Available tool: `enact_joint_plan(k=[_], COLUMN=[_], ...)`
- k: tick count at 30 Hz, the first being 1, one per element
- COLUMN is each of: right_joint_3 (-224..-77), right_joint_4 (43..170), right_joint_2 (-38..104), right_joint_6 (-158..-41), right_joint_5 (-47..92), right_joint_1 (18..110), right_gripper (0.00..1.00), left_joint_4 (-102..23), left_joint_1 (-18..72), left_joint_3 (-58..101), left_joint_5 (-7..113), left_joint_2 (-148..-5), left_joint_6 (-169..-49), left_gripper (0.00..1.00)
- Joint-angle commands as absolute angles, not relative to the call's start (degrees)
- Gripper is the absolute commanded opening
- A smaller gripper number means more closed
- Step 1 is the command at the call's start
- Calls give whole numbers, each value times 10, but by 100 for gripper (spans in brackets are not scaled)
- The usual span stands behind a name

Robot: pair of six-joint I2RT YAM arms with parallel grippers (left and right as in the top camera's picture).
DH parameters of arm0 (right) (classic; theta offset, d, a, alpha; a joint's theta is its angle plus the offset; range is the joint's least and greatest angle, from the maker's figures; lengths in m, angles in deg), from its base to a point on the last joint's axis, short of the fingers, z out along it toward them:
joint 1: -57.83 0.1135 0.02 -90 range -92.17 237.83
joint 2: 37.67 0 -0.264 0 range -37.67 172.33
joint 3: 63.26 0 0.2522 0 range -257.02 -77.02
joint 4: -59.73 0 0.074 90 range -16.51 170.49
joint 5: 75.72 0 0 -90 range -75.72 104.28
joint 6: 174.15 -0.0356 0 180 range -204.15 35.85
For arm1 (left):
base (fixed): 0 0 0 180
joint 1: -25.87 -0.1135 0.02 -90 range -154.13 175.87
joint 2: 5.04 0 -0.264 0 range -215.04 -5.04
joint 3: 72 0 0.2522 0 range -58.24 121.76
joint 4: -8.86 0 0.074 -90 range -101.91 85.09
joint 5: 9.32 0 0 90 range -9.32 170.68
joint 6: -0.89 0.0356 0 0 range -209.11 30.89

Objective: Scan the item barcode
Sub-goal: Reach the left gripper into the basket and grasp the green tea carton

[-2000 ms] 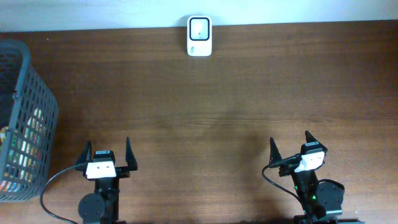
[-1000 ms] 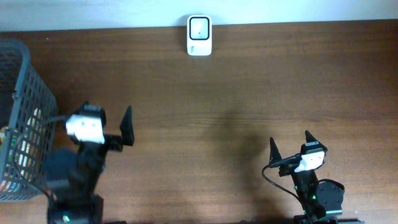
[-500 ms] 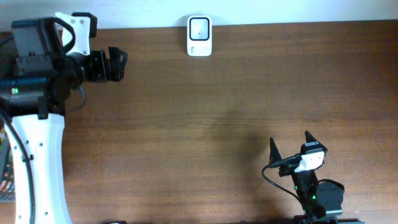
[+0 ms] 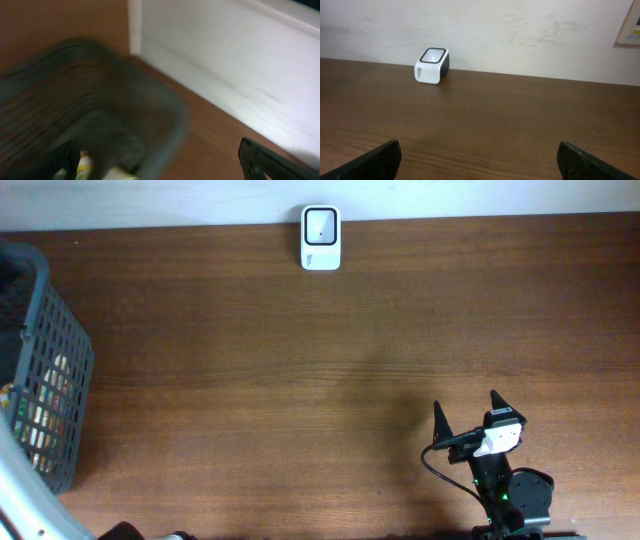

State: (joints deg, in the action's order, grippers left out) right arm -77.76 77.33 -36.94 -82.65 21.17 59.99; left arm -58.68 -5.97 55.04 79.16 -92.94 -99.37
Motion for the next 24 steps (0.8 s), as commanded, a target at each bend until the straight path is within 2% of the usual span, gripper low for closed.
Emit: enact_joint_plan(k=[1,2,6,10,18,24], right_joint_3=[-773,-773,-773,-773,-773,-773], right_joint_4=[774,774,774,774,774,774], right_joint_2=[-373,-373,-373,-373,-373,-373], right_joint_6=[-827,-827,-827,-827,-827,-827], right_joint_5=[211,211,211,211,211,211], right_joint_1=[604,604,604,604,604,604], right_gripper=[99,99,99,99,99,99], left_joint_4=[-629,-657,-714,-744,-683,-580], left_joint_1=[-144,-170,-223,-237,-237,-237], left_joint_3=[557,557,555,555,468,378], left_joint_5=[822,822,821,879,856,812], left_joint_2=[-962,-979,-1058,-1118,-1175,-1181], left_joint_6=[-1039,-1050,-1056,-1038,-918,-818], left_gripper=[95,99,99,99,95,95])
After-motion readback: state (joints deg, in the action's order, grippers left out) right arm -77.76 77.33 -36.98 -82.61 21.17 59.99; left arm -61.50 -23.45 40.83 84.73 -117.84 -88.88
